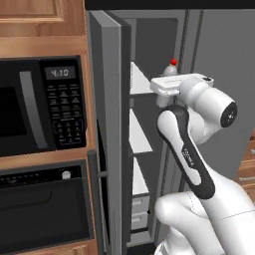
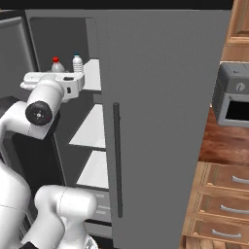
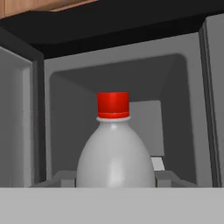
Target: Take the bottled waters from the counter and place them in the freezer to freeze. Close the freezer door after placing the bottles.
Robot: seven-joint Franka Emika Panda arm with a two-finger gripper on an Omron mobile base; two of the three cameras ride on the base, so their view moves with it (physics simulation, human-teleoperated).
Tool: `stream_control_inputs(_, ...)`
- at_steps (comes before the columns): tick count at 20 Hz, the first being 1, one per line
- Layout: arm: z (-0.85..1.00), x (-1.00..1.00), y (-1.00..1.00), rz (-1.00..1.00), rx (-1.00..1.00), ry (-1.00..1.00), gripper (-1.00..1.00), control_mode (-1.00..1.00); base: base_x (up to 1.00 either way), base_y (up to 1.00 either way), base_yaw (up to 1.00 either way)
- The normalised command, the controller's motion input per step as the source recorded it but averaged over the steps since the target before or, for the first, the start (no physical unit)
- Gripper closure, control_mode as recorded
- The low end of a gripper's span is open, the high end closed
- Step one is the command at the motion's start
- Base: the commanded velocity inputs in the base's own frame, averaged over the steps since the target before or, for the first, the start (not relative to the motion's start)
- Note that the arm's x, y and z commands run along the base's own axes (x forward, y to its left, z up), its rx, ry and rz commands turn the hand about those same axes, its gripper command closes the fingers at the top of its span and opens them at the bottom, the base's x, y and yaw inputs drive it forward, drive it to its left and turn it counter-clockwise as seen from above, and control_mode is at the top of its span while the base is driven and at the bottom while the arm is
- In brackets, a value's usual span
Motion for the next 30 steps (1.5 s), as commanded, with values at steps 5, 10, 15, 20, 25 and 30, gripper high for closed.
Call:
stream_control_inputs(5,0.00,0.23,0.00,0.00,0.00,-0.01,1.00,-1.00,0.00,0.00,0.00)
stream_control_inputs(10,0.00,0.54,0.00,0.00,0.00,0.00,1.00,-1.00,0.00,0.00,0.00)
stream_control_inputs(15,0.00,0.48,0.00,0.00,0.00,0.00,1.00,-1.00,0.00,0.00,0.00)
stream_control_inputs(20,-0.02,0.41,-0.11,0.00,-0.01,0.00,1.00,-1.00,0.00,0.00,0.00)
stream_control_inputs(25,-0.01,0.25,-0.15,0.01,-0.08,0.00,1.00,-1.00,0.00,0.00,0.00)
stream_control_inputs(30,0.00,0.43,0.00,0.00,-0.06,0.02,1.00,-1.00,0.00,0.00,0.00)
